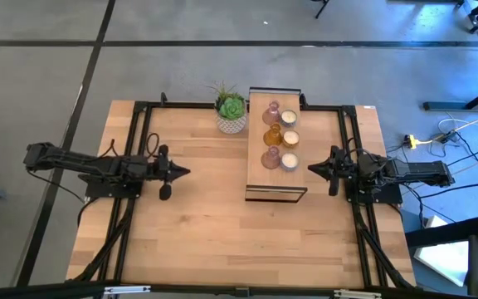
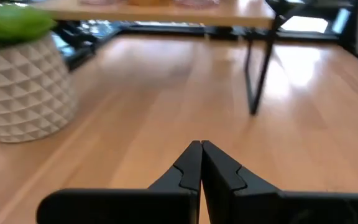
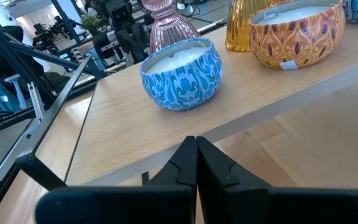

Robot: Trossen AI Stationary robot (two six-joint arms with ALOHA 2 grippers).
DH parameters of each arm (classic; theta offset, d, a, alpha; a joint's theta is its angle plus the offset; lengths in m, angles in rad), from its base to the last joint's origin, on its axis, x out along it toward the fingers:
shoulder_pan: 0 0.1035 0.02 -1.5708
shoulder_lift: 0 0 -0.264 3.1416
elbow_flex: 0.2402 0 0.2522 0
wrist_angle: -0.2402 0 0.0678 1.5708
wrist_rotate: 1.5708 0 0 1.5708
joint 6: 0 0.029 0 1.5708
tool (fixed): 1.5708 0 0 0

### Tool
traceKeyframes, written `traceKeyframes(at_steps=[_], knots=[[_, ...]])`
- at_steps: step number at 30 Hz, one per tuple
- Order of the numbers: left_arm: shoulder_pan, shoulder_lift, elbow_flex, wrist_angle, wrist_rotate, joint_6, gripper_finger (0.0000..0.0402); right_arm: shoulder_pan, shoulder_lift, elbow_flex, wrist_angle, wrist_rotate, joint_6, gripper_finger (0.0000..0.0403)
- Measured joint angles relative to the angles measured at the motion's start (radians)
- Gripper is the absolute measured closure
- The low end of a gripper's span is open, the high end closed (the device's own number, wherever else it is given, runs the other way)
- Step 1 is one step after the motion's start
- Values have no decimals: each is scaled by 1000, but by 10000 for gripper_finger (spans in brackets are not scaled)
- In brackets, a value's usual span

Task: Pick & Place candle stick holders
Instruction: Return to Home Position

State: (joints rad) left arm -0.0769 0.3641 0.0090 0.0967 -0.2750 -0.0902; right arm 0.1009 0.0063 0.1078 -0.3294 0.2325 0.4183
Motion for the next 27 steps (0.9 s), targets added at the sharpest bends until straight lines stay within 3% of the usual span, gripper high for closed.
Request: traceKeyframes(at_steps=[3,11,19,21,27], knots=[[26,0,0,-38,68,22,399,0,0,0,0,0,0,402],[47,23,0,-52,56,-43,399,0,0,0,0,0,0,402],[-24,42,0,-58,97,1,394,0,0,0,0,1,0,402],[-49,33,0,-47,38,-12,394,0,0,0,0,1,0,402],[-133,-94,0,117,-348,116,394,0,0,0,0,1,0,402]])
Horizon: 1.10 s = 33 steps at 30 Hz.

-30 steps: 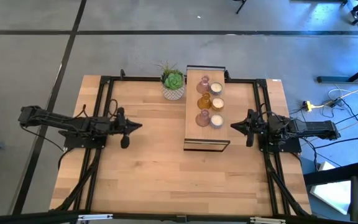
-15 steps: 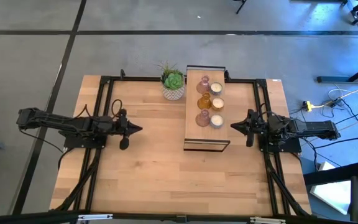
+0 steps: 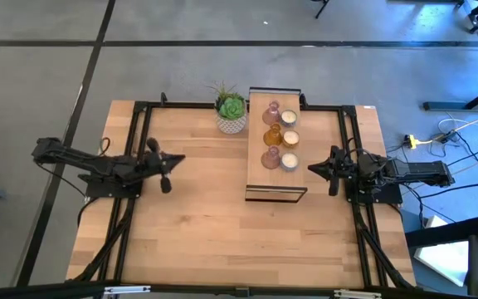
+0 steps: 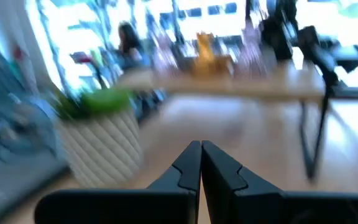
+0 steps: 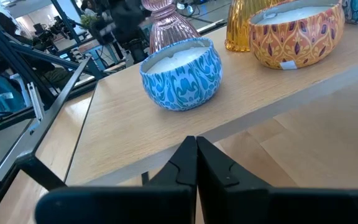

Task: Pick & Place candle stick holders
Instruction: Return to Home Position

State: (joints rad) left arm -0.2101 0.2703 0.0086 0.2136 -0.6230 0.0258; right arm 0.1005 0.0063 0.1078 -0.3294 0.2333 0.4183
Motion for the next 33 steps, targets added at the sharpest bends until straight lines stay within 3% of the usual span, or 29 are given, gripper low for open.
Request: traceKeyframes(at_steps=[4,8,15,22,29,33], knots=[[-45,-113,0,27,-101,122,394,0,0,0,0,0,0,402],[-56,-208,0,-77,-89,75,393,0,0,0,0,0,0,402],[-56,-270,0,-124,123,29,393,0,0,0,0,0,0,402],[-54,-262,0,-144,195,44,393,0,0,0,0,0,0,402],[-46,-259,0,-171,432,114,393,0,0,0,0,0,0,402],[-35,-219,0,-188,534,42,393,0,0,0,0,0,0,402]])
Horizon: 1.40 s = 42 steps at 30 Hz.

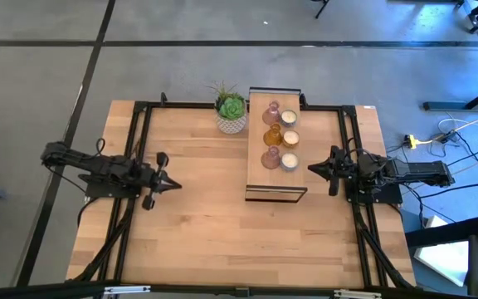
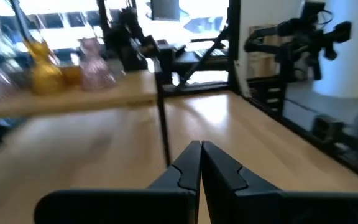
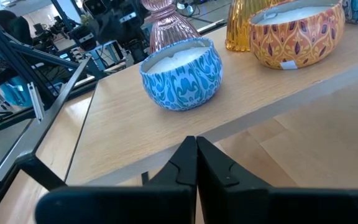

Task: Pick & Place candle stick holders
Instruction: Return to Home Position

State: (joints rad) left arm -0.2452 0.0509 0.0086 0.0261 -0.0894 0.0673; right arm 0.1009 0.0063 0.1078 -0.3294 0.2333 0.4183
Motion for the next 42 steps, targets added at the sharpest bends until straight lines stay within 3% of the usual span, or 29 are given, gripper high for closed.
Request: traceKeyframes(at_steps=[8,42], knots=[[5,46,0,-6,32,-132,393,0,0,0,0,0,0,402],[5,46,0,-1,30,-133,393,0,0,0,0,0,0,402]])
